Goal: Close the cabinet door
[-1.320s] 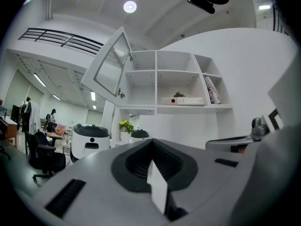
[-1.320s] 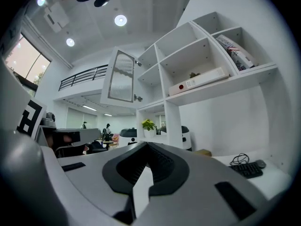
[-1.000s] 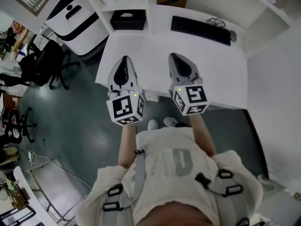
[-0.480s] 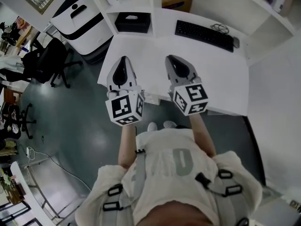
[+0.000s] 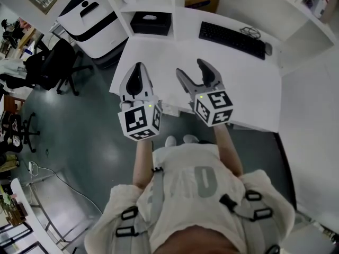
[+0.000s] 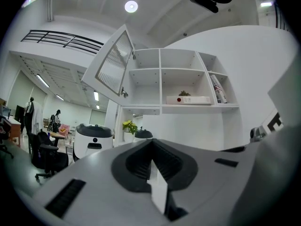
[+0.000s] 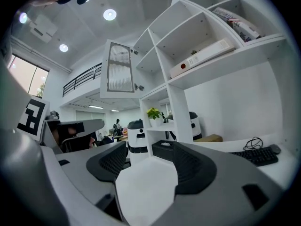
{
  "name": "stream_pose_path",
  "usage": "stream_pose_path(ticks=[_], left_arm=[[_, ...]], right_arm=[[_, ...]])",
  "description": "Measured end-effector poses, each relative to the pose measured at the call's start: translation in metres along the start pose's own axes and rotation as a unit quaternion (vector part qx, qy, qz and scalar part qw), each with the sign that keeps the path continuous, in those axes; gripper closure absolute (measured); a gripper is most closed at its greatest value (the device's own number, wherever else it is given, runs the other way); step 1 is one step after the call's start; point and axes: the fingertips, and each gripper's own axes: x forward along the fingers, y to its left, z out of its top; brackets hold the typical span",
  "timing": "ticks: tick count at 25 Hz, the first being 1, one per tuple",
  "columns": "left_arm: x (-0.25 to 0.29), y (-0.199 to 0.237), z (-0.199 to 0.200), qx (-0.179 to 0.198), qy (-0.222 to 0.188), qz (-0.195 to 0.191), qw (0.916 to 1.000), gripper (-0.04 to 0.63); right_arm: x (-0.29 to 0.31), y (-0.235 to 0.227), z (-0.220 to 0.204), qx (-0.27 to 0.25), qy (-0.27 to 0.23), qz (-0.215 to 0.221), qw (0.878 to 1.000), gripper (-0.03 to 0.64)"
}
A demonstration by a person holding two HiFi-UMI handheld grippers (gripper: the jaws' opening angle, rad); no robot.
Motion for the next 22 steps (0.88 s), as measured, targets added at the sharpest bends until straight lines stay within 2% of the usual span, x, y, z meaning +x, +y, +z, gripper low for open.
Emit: stream_pose_path(ticks=[7,11,17,22], left_arm=[[0.003,0.011,0.007,0.003,-0.001,0.017,0.9999,0.591],[0.006,0.022,0.020,0.011,-0.005,0.028,0.9995,0.591],[0.000,0.053,0.046,0.019,-0.017,0.066,0.9975,0.591],[-0.010,0.083,0.061,-0.020,-0.033,0.092,0.9950,0.591]], right_arm=[[0.010,-0.009,0.002,0.017,0.013,-0.002,1.000,0.333],[0.025,-0.007,0.022,0.018,0.014,0.012,1.000,0.333],[0.065,0.019,0.104,-0.026,-0.038,0.051,0.998,0.333],[0.093,0.057,0.184,-0.072,-0.093,0.090,0.989,0.333]])
